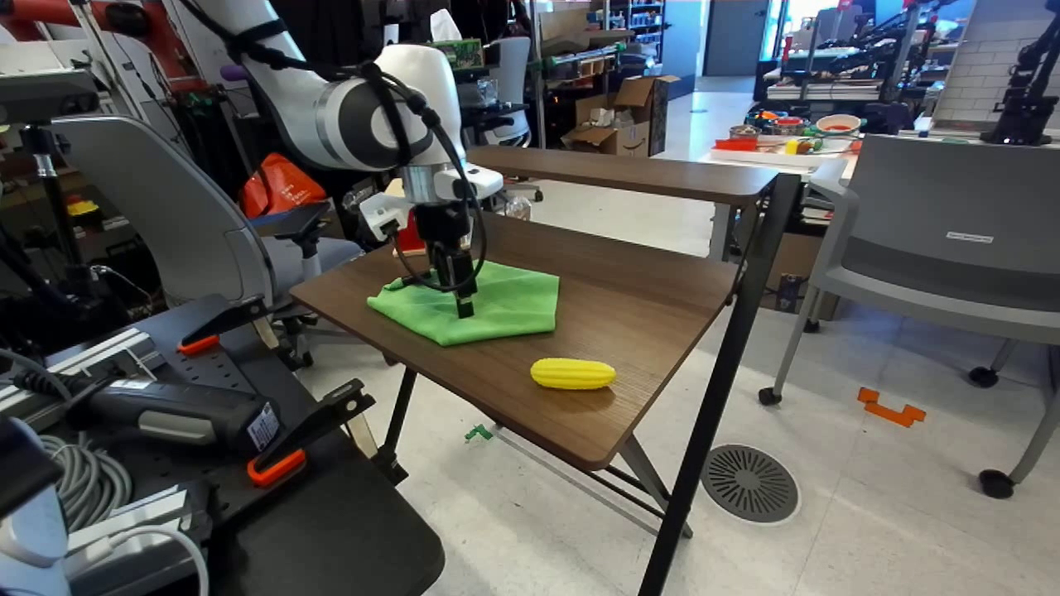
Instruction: Push the green towel forwards
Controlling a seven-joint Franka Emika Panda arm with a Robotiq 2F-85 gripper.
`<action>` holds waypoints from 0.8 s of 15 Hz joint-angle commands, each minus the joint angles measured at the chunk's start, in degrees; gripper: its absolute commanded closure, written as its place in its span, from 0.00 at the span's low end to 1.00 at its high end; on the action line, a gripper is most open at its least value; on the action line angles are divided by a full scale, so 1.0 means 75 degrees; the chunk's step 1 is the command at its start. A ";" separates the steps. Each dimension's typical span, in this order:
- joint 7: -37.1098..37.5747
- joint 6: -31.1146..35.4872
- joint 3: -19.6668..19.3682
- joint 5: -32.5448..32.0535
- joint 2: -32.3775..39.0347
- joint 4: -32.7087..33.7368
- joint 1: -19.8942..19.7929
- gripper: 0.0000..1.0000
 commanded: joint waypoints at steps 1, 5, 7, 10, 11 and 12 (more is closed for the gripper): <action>0.0184 0.0536 -0.0083 0.0014 -0.0724 -0.1403 0.0532 0.00; 0.0404 0.0690 -0.0269 -0.0106 -0.1113 -0.2086 0.1032 0.00; 0.0478 0.0730 -0.0392 -0.0139 -0.1269 -0.2298 0.1161 0.00; 0.0496 0.0689 -0.0587 -0.0200 -0.1690 -0.2573 0.1215 0.00; 0.0419 0.0660 -0.0606 -0.0194 -0.1955 -0.2692 0.1136 0.00; 0.0243 0.0585 -0.0486 -0.0095 -0.2408 -0.2933 0.0966 0.00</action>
